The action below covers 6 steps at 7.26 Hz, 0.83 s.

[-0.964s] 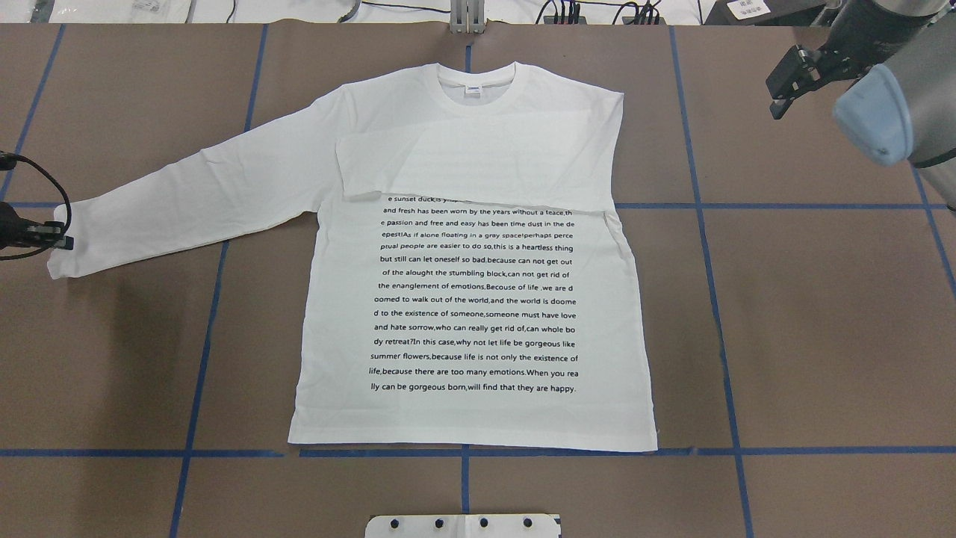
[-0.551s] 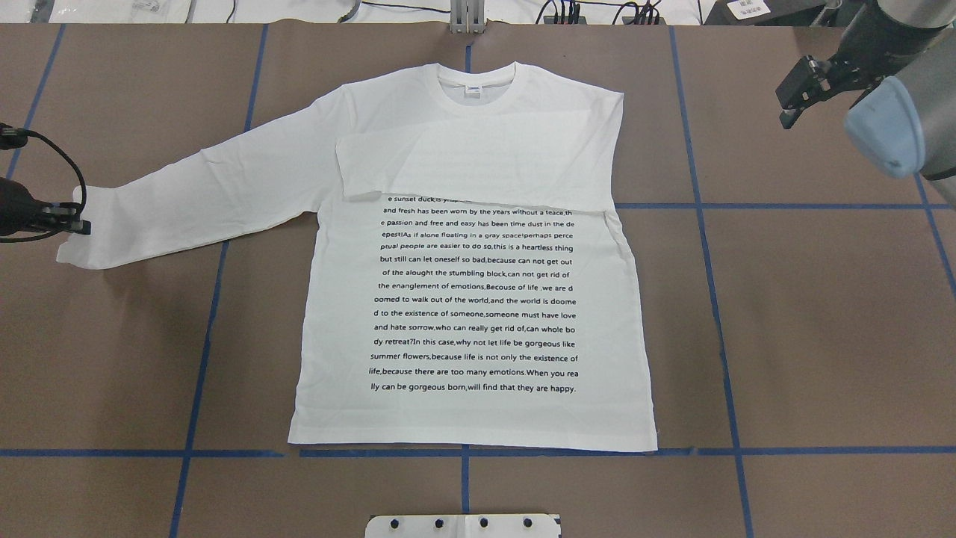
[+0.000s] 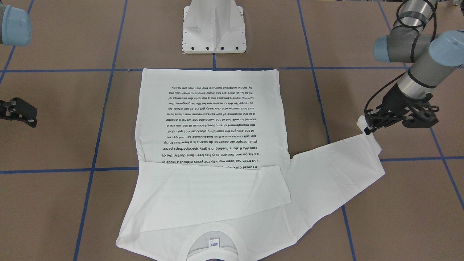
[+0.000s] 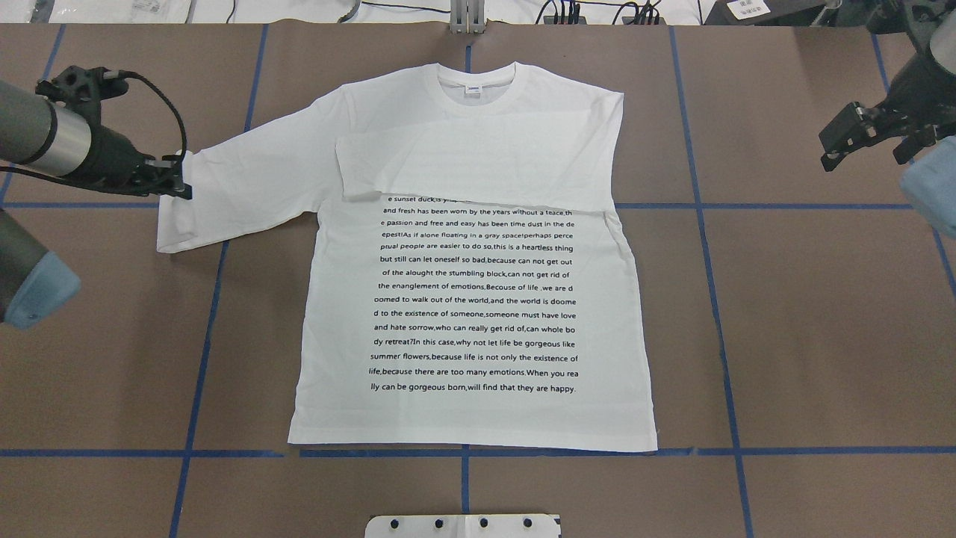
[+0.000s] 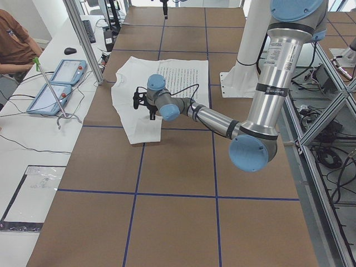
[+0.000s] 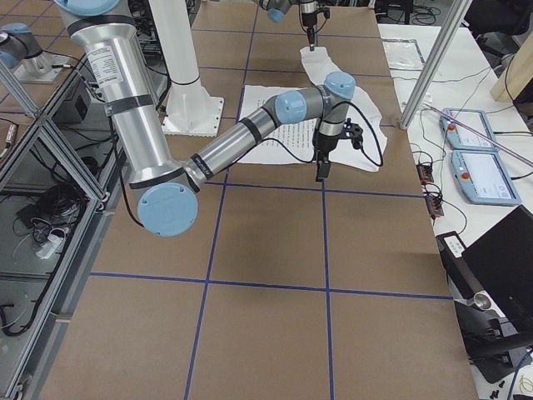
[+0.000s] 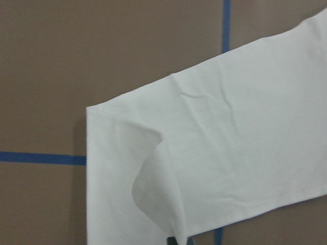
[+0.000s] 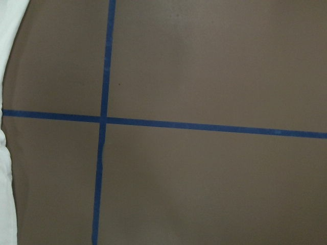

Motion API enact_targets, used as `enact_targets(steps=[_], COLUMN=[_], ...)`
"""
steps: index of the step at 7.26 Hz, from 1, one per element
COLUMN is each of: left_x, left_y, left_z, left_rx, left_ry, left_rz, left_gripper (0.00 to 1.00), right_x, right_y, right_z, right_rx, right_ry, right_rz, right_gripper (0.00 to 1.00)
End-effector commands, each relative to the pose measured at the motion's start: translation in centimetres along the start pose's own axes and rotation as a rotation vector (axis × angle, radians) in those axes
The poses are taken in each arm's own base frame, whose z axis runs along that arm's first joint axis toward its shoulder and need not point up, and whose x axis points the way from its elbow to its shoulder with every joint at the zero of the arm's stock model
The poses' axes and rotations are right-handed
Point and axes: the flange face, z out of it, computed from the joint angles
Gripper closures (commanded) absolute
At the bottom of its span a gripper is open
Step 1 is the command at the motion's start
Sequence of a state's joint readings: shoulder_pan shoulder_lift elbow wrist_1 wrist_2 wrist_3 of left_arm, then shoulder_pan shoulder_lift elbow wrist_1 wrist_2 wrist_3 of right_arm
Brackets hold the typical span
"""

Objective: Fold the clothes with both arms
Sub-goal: 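Lift the sleeve with the left gripper and carry it across the shirt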

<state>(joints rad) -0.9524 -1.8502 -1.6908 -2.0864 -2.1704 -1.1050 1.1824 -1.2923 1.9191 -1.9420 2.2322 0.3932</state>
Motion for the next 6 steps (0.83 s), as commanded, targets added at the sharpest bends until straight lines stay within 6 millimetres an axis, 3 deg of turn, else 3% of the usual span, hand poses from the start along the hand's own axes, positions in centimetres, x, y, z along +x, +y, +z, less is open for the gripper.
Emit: enact_targets(steps=[1, 2, 3, 4, 5, 6], left_x=[12.5, 17.2, 23.2, 28.0, 31.4, 33.6], left_y=[-0.2, -0.6, -1.2, -1.9, -3.1, -3.6], left_z=[0.0, -1.3, -2.9, -2.7, -2.7, -3.2], left_rx=[-0.056, -0.049, -0.044, -0.057, -0.060, -0.057], left_ry=[0.054, 0.106, 0.168, 0.195, 0.211, 0.250], left_rz=[-0.066, -0.095, -0.116, -0.152, -0.189, -0.206], left_gripper=[1.00, 1.00, 1.00, 1.00, 1.00, 1.00], right_x=[3.3, 4.6, 5.8, 6.1, 6.3, 6.3], right_y=[3.5, 4.4, 5.1, 5.2, 5.2, 5.3], right_z=[2.1, 3.1, 4.1, 4.1, 3.9, 4.0], right_rx=[0.008, 0.014, 0.014, 0.021, 0.025, 0.023], right_ry=[-0.003, -0.005, -0.005, -0.006, -0.008, -0.009], right_rz=[-0.003, -0.005, -0.003, 0.000, 0.002, 0.002], right_gripper=[0.00, 0.00, 0.00, 0.00, 0.00, 0.00])
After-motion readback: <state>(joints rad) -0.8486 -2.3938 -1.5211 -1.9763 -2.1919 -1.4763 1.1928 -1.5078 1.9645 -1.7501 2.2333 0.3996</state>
